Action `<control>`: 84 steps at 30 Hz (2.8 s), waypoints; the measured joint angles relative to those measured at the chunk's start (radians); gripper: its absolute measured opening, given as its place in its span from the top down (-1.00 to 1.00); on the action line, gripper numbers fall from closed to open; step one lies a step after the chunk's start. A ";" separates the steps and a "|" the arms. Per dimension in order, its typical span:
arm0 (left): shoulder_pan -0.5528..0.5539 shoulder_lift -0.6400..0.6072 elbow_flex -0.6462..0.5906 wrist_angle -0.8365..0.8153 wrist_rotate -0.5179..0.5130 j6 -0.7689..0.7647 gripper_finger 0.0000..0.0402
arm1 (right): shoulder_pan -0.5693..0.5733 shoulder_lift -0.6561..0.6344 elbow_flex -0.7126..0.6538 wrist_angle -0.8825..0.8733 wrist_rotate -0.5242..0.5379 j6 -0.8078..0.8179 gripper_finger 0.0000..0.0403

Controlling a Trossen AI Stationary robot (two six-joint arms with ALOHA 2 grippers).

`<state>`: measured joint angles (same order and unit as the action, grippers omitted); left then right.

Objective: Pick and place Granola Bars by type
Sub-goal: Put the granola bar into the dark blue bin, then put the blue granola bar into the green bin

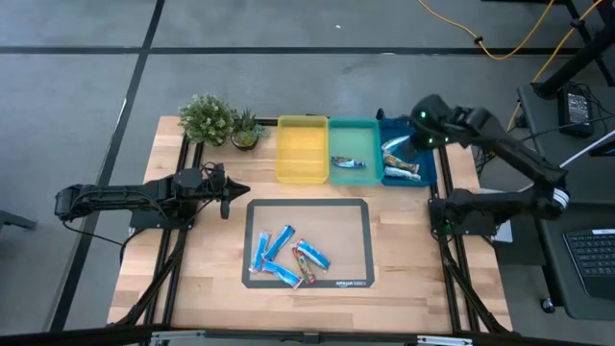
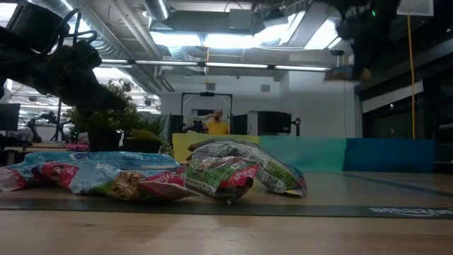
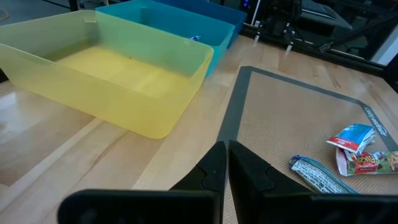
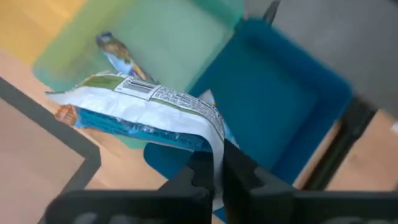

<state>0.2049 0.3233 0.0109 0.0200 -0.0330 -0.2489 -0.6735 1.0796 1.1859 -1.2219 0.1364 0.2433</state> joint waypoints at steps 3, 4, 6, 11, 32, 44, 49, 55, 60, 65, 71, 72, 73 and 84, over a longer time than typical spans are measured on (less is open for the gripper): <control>0.000 0.000 0.000 0.000 0.000 0.000 0.94 | 0.000 -0.053 -0.143 0.070 0.000 0.074 0.88; 0.000 0.000 0.000 0.000 0.000 0.000 0.94 | -0.001 -0.068 -0.183 0.097 0.000 0.097 0.86; 0.000 0.000 0.000 -0.001 0.000 0.000 0.94 | -0.001 -0.091 -0.256 0.150 0.001 0.144 0.83; 0.000 0.000 0.000 -0.001 0.000 0.000 0.95 | -0.001 -0.121 -0.388 0.253 0.001 0.251 0.88; 0.000 0.000 0.000 -0.001 0.000 0.000 0.95 | -0.001 -0.165 -0.506 0.306 0.133 0.359 0.92; 0.000 0.000 0.000 -0.002 0.000 0.000 0.94 | -0.001 -0.165 -0.506 0.304 0.178 0.384 0.68; 0.000 0.000 0.000 -0.001 0.000 0.000 0.95 | -0.001 -0.165 -0.506 0.304 0.223 0.409 0.60; 0.000 0.000 0.000 -0.001 0.000 0.000 0.94 | -0.001 -0.165 -0.506 0.311 0.230 0.408 0.45; 0.000 0.000 0.000 -0.002 0.000 0.000 0.95 | 0.000 -0.165 -0.506 0.354 0.196 0.408 0.29; 0.000 0.000 0.000 -0.001 0.000 0.000 0.94 | 0.011 -0.165 -0.506 0.415 0.117 0.375 0.17; 0.000 0.000 0.000 -0.001 0.000 0.000 0.96 | 0.065 -0.165 -0.506 0.476 0.097 0.354 0.15; 0.000 0.000 0.000 -0.001 0.000 0.000 0.96 | 0.075 -0.165 -0.506 0.481 0.097 0.353 0.15; 0.000 0.000 0.000 -0.002 0.000 0.000 0.96 | 0.084 -0.165 -0.506 0.484 0.097 0.349 0.15; 0.000 0.000 0.000 -0.002 0.000 0.000 0.94 | 0.211 -0.165 -0.506 0.497 0.006 0.146 0.15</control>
<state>0.2050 0.3233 0.0106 0.0185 -0.0330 -0.2489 -0.4623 0.9146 0.6800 -0.7245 0.1426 0.3895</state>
